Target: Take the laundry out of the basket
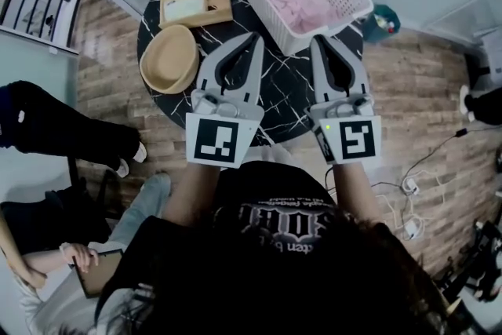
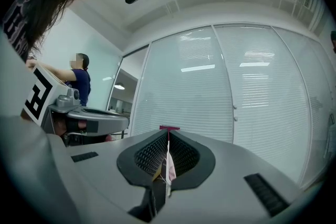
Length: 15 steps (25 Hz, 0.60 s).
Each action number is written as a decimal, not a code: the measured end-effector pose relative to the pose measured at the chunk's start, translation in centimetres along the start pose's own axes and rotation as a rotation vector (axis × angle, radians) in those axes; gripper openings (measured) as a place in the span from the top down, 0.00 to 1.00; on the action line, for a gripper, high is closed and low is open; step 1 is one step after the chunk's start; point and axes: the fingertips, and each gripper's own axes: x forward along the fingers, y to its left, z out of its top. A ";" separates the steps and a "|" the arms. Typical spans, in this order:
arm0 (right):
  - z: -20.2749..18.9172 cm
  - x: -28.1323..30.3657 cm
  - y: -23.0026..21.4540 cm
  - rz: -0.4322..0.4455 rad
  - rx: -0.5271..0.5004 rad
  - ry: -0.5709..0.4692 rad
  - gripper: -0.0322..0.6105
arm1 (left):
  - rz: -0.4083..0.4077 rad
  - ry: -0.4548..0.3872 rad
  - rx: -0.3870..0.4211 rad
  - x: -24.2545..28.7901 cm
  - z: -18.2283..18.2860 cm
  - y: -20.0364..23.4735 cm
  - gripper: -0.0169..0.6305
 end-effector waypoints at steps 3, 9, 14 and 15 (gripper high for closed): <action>-0.3 0.5 -0.3 0.010 0.011 0.002 0.90 | 0.020 0.009 -0.004 -0.1 -0.3 0.4 0.98; 0.0 2.8 -0.7 -0.006 0.018 -0.024 0.90 | 0.012 0.018 -0.008 0.8 -0.9 2.2 0.98; -0.6 4.8 -0.9 -0.037 0.010 0.024 0.90 | -0.001 0.010 -0.016 1.9 -1.0 4.1 0.98; -0.6 5.2 -0.9 -0.042 0.010 0.025 0.90 | -0.005 0.006 -0.019 2.0 -1.0 4.4 0.98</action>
